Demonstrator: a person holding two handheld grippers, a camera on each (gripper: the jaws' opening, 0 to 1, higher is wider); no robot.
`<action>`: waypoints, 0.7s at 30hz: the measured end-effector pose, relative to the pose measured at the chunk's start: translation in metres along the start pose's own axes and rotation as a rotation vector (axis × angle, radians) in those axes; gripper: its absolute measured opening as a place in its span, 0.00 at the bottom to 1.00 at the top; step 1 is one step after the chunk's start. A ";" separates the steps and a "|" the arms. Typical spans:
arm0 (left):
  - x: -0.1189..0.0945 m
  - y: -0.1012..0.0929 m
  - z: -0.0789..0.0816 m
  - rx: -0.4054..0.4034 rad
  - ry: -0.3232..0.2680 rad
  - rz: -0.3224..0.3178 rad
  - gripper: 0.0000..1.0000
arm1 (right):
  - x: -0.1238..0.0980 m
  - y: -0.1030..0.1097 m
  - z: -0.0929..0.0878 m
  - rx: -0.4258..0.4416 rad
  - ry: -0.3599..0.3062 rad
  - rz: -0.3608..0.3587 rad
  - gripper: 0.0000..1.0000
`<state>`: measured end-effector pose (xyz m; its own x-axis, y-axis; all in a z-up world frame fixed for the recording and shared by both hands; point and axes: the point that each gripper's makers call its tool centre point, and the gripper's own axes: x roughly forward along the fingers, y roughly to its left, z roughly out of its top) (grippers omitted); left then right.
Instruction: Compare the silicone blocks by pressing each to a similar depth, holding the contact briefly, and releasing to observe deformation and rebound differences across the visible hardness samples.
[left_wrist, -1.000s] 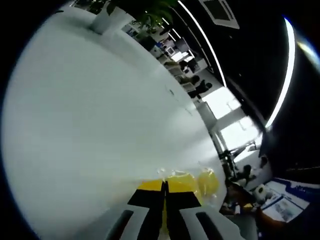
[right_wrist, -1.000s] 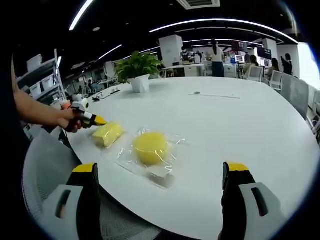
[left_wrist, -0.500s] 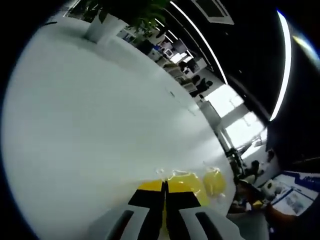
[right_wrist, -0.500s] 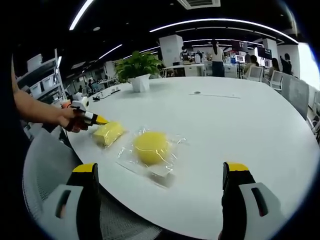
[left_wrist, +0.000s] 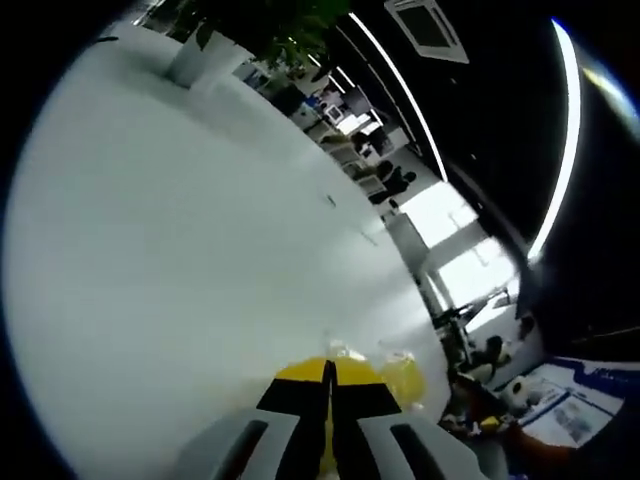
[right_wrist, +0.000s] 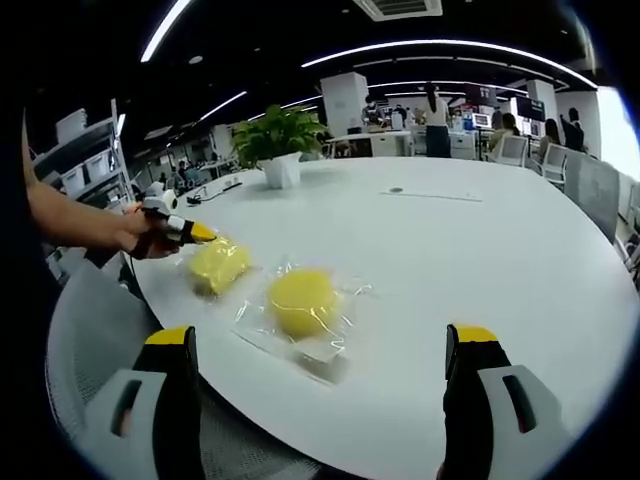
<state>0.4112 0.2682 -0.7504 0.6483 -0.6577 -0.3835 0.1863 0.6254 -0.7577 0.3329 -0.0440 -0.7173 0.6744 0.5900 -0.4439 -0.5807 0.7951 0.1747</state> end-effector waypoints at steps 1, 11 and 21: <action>-0.001 -0.006 0.002 0.020 -0.003 -0.017 0.00 | 0.000 0.000 0.002 0.000 -0.004 0.001 0.96; -0.011 -0.041 0.014 0.101 -0.032 -0.118 0.00 | 0.003 0.005 0.013 0.008 -0.034 0.014 0.96; -0.021 -0.070 0.026 0.250 -0.062 -0.146 0.00 | 0.001 0.012 0.021 -0.004 -0.059 0.029 0.96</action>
<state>0.4040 0.2491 -0.6759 0.6436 -0.7262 -0.2416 0.4520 0.6155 -0.6456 0.3364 -0.0304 -0.6971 0.6825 0.6205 -0.3862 -0.6025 0.7768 0.1833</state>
